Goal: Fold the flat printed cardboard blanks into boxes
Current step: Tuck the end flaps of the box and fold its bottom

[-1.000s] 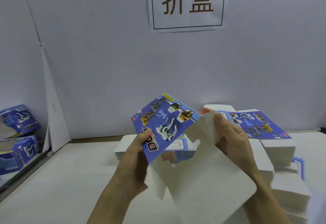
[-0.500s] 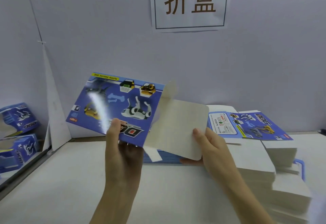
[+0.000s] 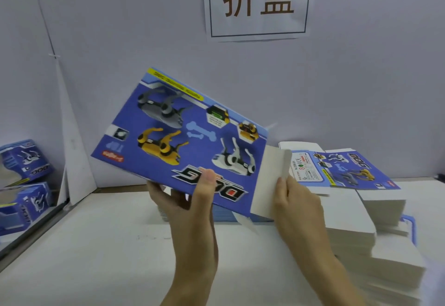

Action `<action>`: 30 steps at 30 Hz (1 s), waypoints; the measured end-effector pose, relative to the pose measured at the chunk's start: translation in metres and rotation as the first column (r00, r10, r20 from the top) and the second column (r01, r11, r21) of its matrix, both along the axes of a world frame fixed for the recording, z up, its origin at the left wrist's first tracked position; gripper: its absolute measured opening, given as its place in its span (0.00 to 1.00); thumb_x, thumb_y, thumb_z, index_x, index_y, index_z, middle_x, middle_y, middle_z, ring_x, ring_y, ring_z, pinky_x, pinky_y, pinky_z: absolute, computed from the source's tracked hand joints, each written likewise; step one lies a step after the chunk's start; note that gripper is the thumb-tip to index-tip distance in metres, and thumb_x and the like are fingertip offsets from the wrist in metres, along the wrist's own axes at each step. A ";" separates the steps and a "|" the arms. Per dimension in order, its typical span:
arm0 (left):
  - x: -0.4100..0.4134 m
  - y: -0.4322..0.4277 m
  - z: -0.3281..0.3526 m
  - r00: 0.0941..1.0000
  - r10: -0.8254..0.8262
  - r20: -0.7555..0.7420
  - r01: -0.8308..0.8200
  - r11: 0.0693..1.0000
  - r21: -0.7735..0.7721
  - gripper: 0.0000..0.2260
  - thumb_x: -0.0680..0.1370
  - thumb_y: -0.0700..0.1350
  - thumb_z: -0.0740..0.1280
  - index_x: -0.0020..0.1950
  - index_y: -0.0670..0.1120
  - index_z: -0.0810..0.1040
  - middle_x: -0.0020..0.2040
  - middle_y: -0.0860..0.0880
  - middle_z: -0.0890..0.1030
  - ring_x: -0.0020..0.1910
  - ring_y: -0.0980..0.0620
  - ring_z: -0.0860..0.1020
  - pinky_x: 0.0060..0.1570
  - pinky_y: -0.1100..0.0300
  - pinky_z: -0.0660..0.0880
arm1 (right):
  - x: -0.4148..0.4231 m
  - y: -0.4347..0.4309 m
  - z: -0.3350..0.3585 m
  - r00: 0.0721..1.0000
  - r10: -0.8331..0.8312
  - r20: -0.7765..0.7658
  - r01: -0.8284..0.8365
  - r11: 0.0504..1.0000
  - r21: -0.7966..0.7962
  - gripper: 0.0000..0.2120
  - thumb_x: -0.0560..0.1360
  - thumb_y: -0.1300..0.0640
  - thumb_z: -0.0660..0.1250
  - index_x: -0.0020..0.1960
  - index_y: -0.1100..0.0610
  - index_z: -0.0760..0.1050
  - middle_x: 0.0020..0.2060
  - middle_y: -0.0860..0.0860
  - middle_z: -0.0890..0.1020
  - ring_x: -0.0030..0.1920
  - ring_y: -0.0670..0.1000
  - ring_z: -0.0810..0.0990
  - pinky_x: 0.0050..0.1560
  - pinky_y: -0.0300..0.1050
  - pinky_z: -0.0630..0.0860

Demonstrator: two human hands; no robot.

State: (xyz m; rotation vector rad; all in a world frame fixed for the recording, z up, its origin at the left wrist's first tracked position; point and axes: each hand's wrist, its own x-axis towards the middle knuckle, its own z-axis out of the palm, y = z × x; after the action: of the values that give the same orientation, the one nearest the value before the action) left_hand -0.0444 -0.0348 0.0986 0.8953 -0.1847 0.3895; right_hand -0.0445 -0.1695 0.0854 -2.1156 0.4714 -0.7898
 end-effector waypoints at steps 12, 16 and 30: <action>0.011 0.013 0.003 0.956 -0.288 -0.048 0.264 0.923 -0.281 0.28 0.70 0.49 0.72 0.69 0.48 0.71 0.59 0.44 0.82 0.47 0.50 0.82 0.39 0.58 0.81 | -0.004 0.006 0.012 0.659 0.271 0.702 -0.727 -0.012 0.686 0.11 0.74 0.50 0.65 0.47 0.51 0.85 0.47 0.52 0.86 0.46 0.51 0.86 0.38 0.48 0.82; 0.013 0.012 0.001 0.955 -0.292 -0.054 0.278 0.942 -0.187 0.35 0.66 0.54 0.72 0.71 0.52 0.68 0.60 0.44 0.81 0.49 0.49 0.83 0.38 0.57 0.81 | -0.001 0.009 0.010 0.751 0.137 0.646 -0.660 0.105 0.744 0.05 0.76 0.53 0.65 0.51 0.51 0.76 0.39 0.50 0.87 0.38 0.49 0.86 0.30 0.44 0.81; 0.033 0.061 0.006 0.985 -0.098 -0.143 0.154 0.873 0.462 0.45 0.64 0.52 0.80 0.74 0.62 0.59 0.63 0.47 0.78 0.61 0.43 0.78 0.57 0.41 0.77 | 0.014 -0.009 -0.015 0.898 0.353 0.264 -0.413 0.463 0.784 0.10 0.81 0.52 0.59 0.53 0.57 0.75 0.46 0.56 0.83 0.43 0.58 0.82 0.40 0.53 0.77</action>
State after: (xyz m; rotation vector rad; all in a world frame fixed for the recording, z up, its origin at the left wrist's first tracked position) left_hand -0.0114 0.0260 0.1049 1.3778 -0.2362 0.1675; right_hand -0.0304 -0.1786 0.0706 -1.1929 0.2241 -0.2484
